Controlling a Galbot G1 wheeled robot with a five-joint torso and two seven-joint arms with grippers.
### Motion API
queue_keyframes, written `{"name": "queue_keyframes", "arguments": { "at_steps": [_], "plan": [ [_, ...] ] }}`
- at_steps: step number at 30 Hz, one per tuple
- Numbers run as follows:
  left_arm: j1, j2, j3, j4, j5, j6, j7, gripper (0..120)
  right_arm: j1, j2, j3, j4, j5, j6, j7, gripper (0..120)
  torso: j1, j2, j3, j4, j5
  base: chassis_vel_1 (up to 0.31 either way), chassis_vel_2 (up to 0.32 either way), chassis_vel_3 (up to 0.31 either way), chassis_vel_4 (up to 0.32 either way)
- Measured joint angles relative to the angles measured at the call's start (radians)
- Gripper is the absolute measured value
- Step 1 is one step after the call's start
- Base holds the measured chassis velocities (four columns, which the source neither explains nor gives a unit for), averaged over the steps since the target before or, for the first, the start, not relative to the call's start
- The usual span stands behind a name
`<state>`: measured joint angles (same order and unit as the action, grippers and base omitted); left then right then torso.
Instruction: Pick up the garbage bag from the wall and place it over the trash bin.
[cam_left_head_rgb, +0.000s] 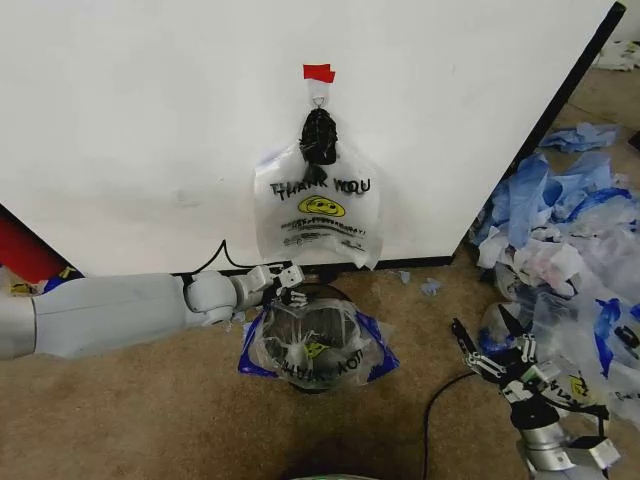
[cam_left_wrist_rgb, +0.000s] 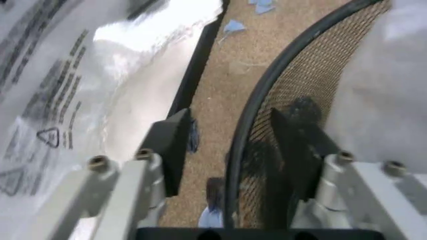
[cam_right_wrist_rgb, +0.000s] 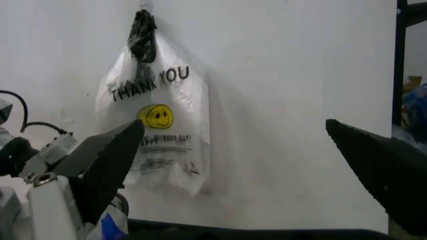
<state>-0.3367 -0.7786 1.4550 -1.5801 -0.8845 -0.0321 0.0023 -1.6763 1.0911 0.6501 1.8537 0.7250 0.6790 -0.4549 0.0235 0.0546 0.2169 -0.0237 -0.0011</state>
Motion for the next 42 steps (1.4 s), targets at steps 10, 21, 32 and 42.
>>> {"name": "queue_keyframes", "arguments": {
  "at_steps": [10,21,32,42],
  "plan": [
    [-0.021,0.009,0.031,-0.026,-0.006,0.0,0.006,11,-0.017,-0.004,0.013,0.004,0.008,0.01,0.0,100,0.0,0.0,0.0,0.0003,0.0,0.0,0.0,0.0,0.0],
    [-0.011,0.067,0.037,-0.077,-0.014,-0.007,-0.019,3,-0.021,0.0,0.001,0.013,-0.001,0.013,0.002,100,0.0,0.0,0.0,0.0,-0.0002,0.0,0.0,0.0,0.0],
    [0.094,0.176,-0.105,-0.255,-0.197,0.046,-0.216,3,-0.002,0.0,-0.011,0.007,0.004,0.009,0.016,100,0.0,0.0,0.0,0.0003,0.0003,0.0,0.0,0.0,0.0],
    [0.374,0.305,-0.494,-0.478,-0.459,0.135,-0.524,3,0.013,-0.004,-0.023,0.0,0.017,0.007,0.026,100,0.0,0.0,0.0,0.0001,-0.0003,0.0,0.0,0.0,0.0]
  ]
}}
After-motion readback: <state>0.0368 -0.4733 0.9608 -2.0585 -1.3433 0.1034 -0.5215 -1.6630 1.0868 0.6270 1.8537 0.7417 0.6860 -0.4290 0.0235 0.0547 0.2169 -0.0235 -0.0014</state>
